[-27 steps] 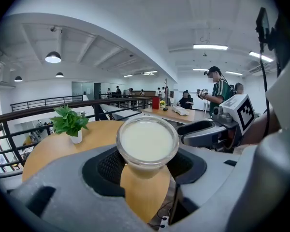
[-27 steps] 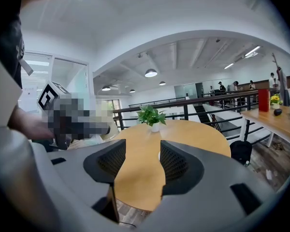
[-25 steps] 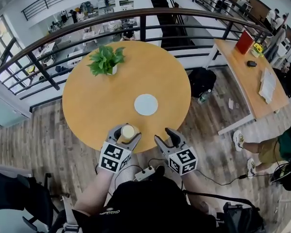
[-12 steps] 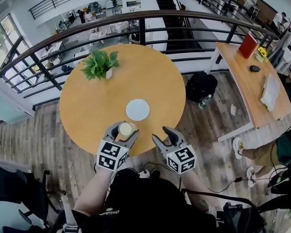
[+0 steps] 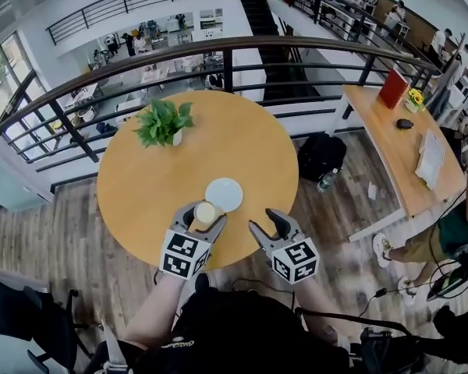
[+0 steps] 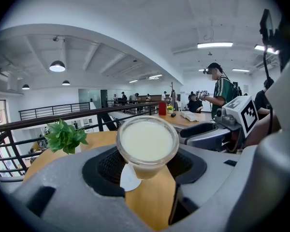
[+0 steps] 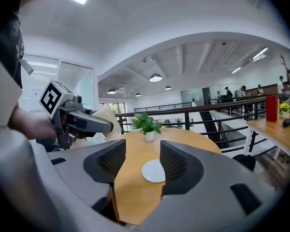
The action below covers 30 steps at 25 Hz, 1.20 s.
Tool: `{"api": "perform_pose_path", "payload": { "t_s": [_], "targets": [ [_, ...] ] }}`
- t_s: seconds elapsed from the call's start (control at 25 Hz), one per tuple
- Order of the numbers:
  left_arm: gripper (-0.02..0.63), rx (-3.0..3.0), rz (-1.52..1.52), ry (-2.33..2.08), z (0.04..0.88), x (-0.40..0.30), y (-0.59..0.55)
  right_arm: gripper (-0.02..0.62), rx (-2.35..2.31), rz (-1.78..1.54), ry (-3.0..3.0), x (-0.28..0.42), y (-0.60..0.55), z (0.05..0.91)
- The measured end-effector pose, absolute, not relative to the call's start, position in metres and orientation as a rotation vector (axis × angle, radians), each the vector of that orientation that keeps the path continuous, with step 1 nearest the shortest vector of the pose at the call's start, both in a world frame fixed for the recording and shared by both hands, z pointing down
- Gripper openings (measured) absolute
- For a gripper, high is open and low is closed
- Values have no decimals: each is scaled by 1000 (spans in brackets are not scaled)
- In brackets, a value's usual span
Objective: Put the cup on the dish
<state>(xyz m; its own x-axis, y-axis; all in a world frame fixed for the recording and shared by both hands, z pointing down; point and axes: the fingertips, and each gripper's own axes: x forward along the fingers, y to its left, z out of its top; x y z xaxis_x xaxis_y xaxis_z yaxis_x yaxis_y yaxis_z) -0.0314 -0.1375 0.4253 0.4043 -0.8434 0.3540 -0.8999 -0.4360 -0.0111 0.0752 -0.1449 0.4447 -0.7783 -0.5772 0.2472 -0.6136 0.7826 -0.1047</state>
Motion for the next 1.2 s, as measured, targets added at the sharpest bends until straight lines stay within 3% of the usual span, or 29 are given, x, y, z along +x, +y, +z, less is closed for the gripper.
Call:
{"api": "perform_pose_path", "payload": {
  "t_s": [0.48,1.2],
  "targets": [
    [256,2555,452,-1483,417,-65,-169,222,1022,220,-2763,30,-175,430],
    [256,2512,555,-1320,467,-61,-193,221,1071,430,-2650,36,-190,488]
  ]
}}
